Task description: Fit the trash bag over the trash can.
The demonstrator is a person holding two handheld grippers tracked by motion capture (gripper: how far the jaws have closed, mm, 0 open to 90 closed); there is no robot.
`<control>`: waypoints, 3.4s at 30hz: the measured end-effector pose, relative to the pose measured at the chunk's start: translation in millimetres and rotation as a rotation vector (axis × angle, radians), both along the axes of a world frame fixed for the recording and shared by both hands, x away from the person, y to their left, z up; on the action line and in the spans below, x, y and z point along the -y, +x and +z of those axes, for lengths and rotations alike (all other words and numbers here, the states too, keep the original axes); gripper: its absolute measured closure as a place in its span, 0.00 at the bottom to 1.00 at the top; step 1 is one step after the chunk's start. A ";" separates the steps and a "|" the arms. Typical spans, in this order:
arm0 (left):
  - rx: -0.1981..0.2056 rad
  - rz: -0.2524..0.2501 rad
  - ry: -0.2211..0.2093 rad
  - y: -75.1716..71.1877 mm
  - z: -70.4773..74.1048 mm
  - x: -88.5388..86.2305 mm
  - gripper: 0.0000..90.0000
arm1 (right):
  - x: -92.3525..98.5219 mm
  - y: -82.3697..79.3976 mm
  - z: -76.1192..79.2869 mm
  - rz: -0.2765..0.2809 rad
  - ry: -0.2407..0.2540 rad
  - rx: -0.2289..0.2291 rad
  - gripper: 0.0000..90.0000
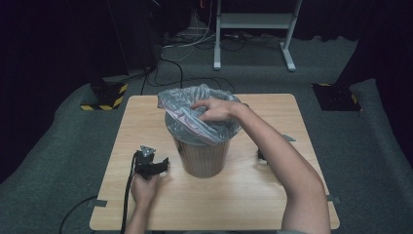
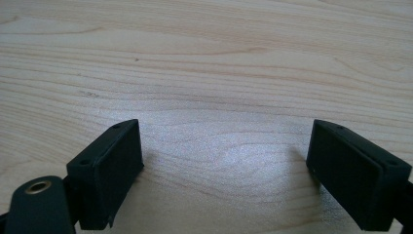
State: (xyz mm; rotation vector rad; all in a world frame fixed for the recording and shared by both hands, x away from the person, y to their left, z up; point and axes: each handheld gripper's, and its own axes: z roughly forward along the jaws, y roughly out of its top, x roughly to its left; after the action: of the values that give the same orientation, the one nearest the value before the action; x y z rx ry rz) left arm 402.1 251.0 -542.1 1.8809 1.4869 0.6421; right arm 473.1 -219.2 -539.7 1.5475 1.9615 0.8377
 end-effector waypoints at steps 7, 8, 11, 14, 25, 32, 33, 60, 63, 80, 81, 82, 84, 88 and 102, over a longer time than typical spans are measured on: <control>0.000 0.001 -0.002 0.0 0.0 0.0 0.26 | 0.0 0.0 0.0 0.000 0.000 0.000 0.14; -0.001 0.000 -0.001 0.0 0.0 -0.1 0.26 | 0.0 0.0 0.0 0.000 0.000 0.000 0.14; 0.001 -0.001 -0.001 0.1 0.0 -0.3 0.26 | 0.0 0.0 0.0 0.000 0.000 0.000 0.14; 0.001 -0.001 -0.003 0.1 0.0 -0.3 0.26 | 0.0 0.0 0.1 0.000 0.000 -0.001 0.14; 0.001 0.000 -0.005 0.2 0.0 -0.5 0.26 | 0.1 0.0 0.1 0.000 0.000 -0.001 0.14; -0.001 -0.002 -0.006 0.1 0.1 -0.9 0.26 | 0.1 0.0 0.1 0.001 -0.001 0.000 0.14; -0.001 -0.002 -0.006 0.1 0.1 -0.9 0.26 | 0.2 0.0 0.0 0.001 -0.001 0.000 0.14; 0.001 -0.001 -0.016 0.2 0.1 -1.9 0.26 | 0.2 0.0 0.0 0.002 -0.002 0.000 0.14; 0.001 0.000 -0.018 0.2 0.1 -2.0 0.26 | 0.1 0.1 0.0 0.001 -0.001 0.001 0.14; -0.001 -0.001 -0.024 0.2 0.3 -2.8 0.26 | 0.2 0.0 0.0 0.002 -0.003 0.000 0.14; -0.002 -0.001 -0.027 0.1 0.3 -2.9 0.26 | 0.2 0.0 0.0 0.001 -0.002 0.000 0.14; -0.001 -0.001 -0.028 0.1 0.3 -3.0 0.26 | 0.2 0.0 0.0 0.001 -0.002 0.000 0.14; -0.001 -0.002 -0.029 0.2 0.4 -3.3 0.26 | 0.2 0.0 0.0 0.001 -0.002 0.000 0.14; 0.000 -0.002 -0.031 0.2 0.4 -3.6 0.26 | 0.2 0.0 0.1 0.001 -0.002 0.000 0.14; 0.000 -0.003 -0.040 0.1 0.4 -4.0 0.26 | 0.2 0.0 0.0 0.001 -0.002 0.000 0.14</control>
State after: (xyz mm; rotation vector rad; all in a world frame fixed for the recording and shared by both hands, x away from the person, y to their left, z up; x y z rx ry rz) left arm 402.2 255.0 -541.7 1.8528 1.4863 0.6066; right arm 473.1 -219.5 -539.7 1.5452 1.9630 0.8358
